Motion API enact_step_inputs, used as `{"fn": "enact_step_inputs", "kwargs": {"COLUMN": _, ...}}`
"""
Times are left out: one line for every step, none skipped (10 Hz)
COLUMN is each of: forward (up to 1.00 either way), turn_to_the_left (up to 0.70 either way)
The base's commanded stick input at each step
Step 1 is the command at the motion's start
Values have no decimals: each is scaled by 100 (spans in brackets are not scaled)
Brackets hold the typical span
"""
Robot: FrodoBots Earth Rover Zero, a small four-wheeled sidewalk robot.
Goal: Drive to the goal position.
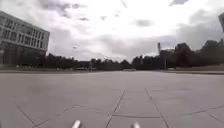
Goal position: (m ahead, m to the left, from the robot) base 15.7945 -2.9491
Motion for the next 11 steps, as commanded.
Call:
{"fn": "enact_step_inputs", "kwargs": {"forward": 100, "turn_to_the_left": -29}}
{"fn": "enact_step_inputs", "kwargs": {"forward": 100, "turn_to_the_left": -29}}
{"fn": "enact_step_inputs", "kwargs": {"forward": 100, "turn_to_the_left": -28}}
{"fn": "enact_step_inputs", "kwargs": {"forward": 100, "turn_to_the_left": -29}}
{"fn": "enact_step_inputs", "kwargs": {"forward": 100, "turn_to_the_left": -29}}
{"fn": "enact_step_inputs", "kwargs": {"forward": 100, "turn_to_the_left": -29}}
{"fn": "enact_step_inputs", "kwargs": {"forward": 100, "turn_to_the_left": -29}}
{"fn": "enact_step_inputs", "kwargs": {"forward": 100, "turn_to_the_left": -28}}
{"fn": "enact_step_inputs", "kwargs": {"forward": 100, "turn_to_the_left": -26}}
{"fn": "enact_step_inputs", "kwargs": {"forward": 100, "turn_to_the_left": 0}}
{"fn": "enact_step_inputs", "kwargs": {"forward": 100, "turn_to_the_left": 0}}
